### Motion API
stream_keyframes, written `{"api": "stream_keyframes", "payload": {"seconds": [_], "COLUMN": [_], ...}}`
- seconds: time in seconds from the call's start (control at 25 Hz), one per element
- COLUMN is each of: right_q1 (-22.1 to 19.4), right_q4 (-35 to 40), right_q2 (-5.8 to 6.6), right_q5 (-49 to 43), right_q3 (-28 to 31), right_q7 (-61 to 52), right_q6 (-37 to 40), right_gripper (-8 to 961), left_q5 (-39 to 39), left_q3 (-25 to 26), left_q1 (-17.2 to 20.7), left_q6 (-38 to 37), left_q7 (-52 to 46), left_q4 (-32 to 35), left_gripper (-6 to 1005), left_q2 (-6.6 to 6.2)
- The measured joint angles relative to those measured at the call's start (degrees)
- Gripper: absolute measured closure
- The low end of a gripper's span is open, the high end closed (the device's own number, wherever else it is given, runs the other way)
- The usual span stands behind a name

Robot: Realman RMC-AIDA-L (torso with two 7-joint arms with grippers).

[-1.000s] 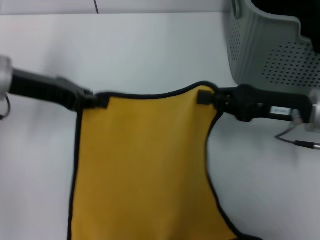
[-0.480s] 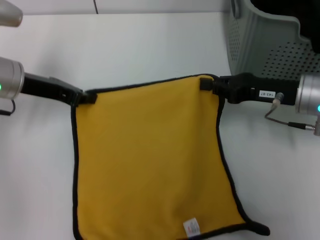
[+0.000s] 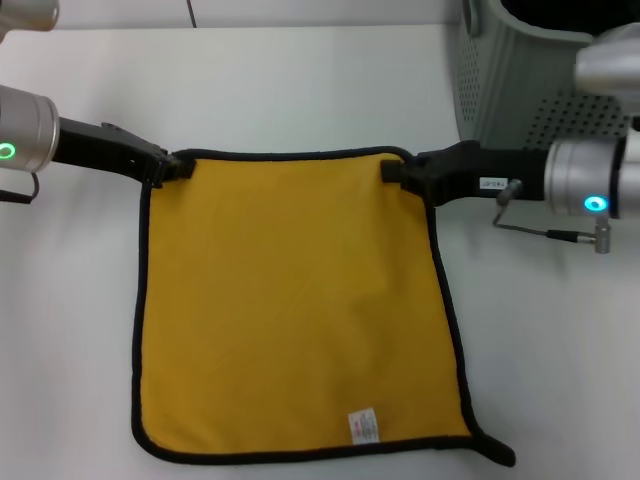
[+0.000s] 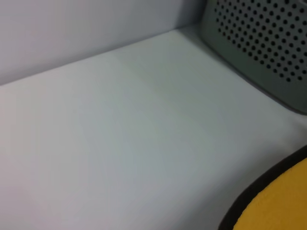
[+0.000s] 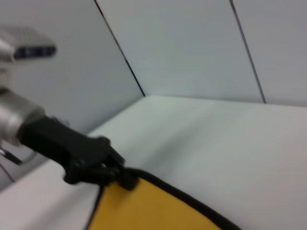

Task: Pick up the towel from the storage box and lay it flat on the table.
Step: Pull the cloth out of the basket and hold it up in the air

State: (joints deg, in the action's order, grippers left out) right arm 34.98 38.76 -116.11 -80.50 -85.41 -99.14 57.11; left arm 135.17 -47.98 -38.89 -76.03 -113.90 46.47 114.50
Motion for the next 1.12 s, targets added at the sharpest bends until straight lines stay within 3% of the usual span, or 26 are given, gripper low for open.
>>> {"api": "stream_keyframes", "payload": {"seconds": [0.2,0.4,1.12], "right_q1": [-1.2,-1.6,-1.9], "right_q4": [4.2,6.1,7.6], "right_q2": [0.04,0.05,0.42], "right_q5": [-0.1,-0.2,-0.2], "right_q3": [-6.7,-7.6,-7.2], "right_q7": [0.6,2.9,4.0], "right_q6": [-9.3,-12.3,-11.3], "right_gripper": [860,850,813], "left_q5": [0.5,1.0,1.9], "left_q3": [0.0,-0.2,-0.7], "left_q1": [0.0,0.0,-0.2], "left_q6": [1.2,1.4,5.0], "left_q7": [0.2,0.3,-0.3], "left_q4": [-0.2,-0.3,-0.2], "left_gripper": [970,970,949], "left_q2": [0.01,0.01,0.27]}}
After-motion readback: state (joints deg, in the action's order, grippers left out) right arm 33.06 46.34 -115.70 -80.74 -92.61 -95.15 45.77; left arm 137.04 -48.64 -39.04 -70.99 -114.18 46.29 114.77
